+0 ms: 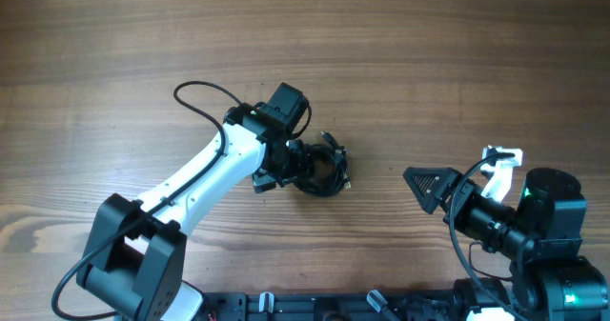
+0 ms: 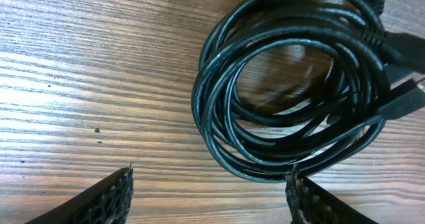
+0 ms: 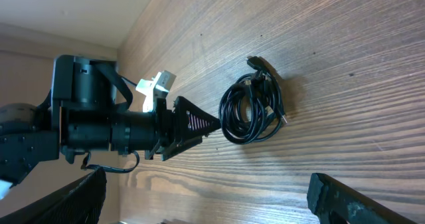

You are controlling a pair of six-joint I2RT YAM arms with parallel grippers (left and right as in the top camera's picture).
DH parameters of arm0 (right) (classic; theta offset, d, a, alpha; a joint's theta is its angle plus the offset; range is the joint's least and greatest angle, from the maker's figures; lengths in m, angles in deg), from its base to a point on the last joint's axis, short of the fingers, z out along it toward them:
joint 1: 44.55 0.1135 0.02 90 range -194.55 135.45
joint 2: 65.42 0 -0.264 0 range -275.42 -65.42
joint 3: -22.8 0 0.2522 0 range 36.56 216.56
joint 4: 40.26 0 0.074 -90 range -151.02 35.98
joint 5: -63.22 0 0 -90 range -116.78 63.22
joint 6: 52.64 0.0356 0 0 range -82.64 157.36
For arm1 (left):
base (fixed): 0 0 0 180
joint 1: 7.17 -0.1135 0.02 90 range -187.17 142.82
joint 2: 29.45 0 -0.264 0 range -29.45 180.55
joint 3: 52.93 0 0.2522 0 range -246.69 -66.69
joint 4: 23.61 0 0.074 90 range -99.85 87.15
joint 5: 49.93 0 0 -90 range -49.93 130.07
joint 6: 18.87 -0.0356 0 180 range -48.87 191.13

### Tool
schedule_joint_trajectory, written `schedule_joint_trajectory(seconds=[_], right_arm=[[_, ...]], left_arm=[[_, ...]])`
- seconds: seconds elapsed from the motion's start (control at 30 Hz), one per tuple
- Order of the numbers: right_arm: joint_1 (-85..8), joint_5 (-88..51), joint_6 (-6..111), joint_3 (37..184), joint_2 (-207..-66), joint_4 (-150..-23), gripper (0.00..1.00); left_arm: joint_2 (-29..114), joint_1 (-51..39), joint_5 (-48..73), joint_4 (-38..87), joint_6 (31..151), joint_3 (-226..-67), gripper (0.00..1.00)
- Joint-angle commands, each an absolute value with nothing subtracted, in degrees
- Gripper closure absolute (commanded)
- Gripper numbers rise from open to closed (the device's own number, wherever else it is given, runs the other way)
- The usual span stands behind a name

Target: Untangle cables

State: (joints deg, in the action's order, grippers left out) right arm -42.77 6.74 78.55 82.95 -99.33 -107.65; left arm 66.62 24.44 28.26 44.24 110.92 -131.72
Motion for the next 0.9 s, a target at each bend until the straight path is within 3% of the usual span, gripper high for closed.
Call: schedule_joint_trajectory(seconds=[0.0, 0.2, 0.27, 0.3, 0.47, 0.53, 0.8, 0.87], right_arm=[[-42.9, 7.8, 80.0, 84.1, -99.6, -107.7, 0.0], [-42.9, 7.8, 79.9, 84.1, -99.6, -107.8, 0.0], [-42.9, 7.8, 79.8, 84.1, -99.6, -107.9, 0.0], [-42.9, 7.8, 79.8, 84.1, -99.6, -107.9, 0.0], [-42.9, 7.6, 79.8, 84.1, -99.6, -107.9, 0.0], [-42.9, 7.6, 79.8, 84.1, -99.6, -107.9, 0.0], [-42.9, 7.6, 79.4, 84.1, -99.6, -108.2, 0.0], [-42.9, 7.6, 79.4, 84.1, -99.6, -108.2, 0.0]], left_arm=[[67.6, 24.5, 29.2, 43.7, 112.2, -131.4, 0.25], [72.5, 24.5, 29.3, 43.3, 112.1, -131.4, 0.26], [73.0, 24.5, 29.3, 42.6, 112.1, -131.4, 0.4], [73.0, 24.5, 29.3, 42.2, 112.1, -131.4, 0.43], [73.5, 24.5, 29.2, 41.1, 112.2, -131.4, 0.45], [74.6, 24.5, 29.2, 41.1, 112.1, -131.4, 0.55], [75.1, 24.5, 29.2, 40.4, 112.1, -131.4, 0.65], [75.1, 24.5, 29.2, 40.5, 112.1, -131.4, 0.75]])
